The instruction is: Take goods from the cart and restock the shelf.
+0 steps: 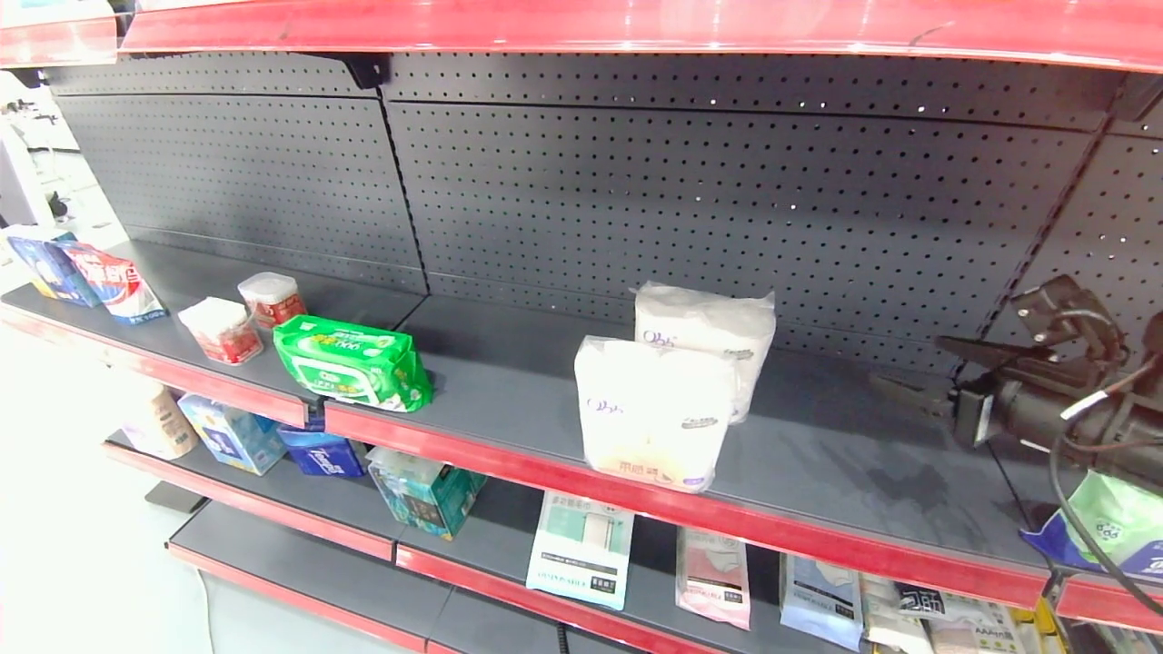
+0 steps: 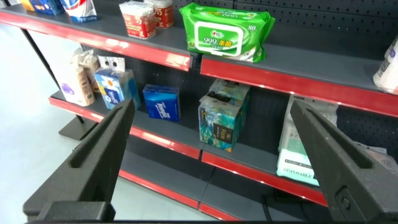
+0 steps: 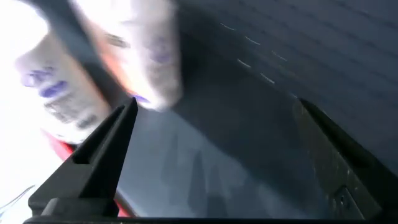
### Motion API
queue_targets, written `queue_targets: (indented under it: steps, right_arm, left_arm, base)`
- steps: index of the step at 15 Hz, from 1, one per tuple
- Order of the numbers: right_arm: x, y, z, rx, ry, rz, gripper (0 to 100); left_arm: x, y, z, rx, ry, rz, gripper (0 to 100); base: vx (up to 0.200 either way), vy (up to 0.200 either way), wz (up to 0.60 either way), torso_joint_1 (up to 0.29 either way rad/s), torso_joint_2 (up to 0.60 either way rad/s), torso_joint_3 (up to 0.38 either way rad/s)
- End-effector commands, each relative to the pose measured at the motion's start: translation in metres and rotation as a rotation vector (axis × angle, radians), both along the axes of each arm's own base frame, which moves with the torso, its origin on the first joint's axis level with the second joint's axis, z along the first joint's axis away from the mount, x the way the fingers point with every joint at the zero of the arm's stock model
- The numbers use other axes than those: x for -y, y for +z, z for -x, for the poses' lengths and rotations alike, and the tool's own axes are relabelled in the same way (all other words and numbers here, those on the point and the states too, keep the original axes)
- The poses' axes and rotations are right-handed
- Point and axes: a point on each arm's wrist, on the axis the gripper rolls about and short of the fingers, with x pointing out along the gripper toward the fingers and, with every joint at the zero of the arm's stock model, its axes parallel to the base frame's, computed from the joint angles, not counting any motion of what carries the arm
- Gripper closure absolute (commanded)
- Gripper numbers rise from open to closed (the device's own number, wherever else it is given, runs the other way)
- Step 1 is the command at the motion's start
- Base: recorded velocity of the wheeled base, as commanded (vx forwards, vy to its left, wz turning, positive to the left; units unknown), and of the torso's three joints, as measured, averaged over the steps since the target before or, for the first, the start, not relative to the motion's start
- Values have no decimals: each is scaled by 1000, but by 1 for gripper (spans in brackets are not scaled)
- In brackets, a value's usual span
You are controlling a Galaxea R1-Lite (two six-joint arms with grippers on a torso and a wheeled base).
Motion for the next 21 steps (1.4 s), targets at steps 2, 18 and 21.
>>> queue_targets:
  steps: [2, 18, 21]
  right_arm:
    - [-3, 36, 110, 24, -337, 38, 0]
    - [-17, -68, 272, 212, -240, -92, 0]
    - [-17, -68, 273, 216, -269, -163, 0]
  left_arm:
    - [0, 0, 0, -1, 1, 0, 0]
    - [0, 0, 0, -1, 1, 0, 0]
    - [0, 0, 0, -1, 1, 0, 0]
  base:
    - [0, 0, 0, 0, 0, 0]
    - [0, 0, 0, 0, 0, 0]
    - [0, 0, 0, 0, 0, 0]
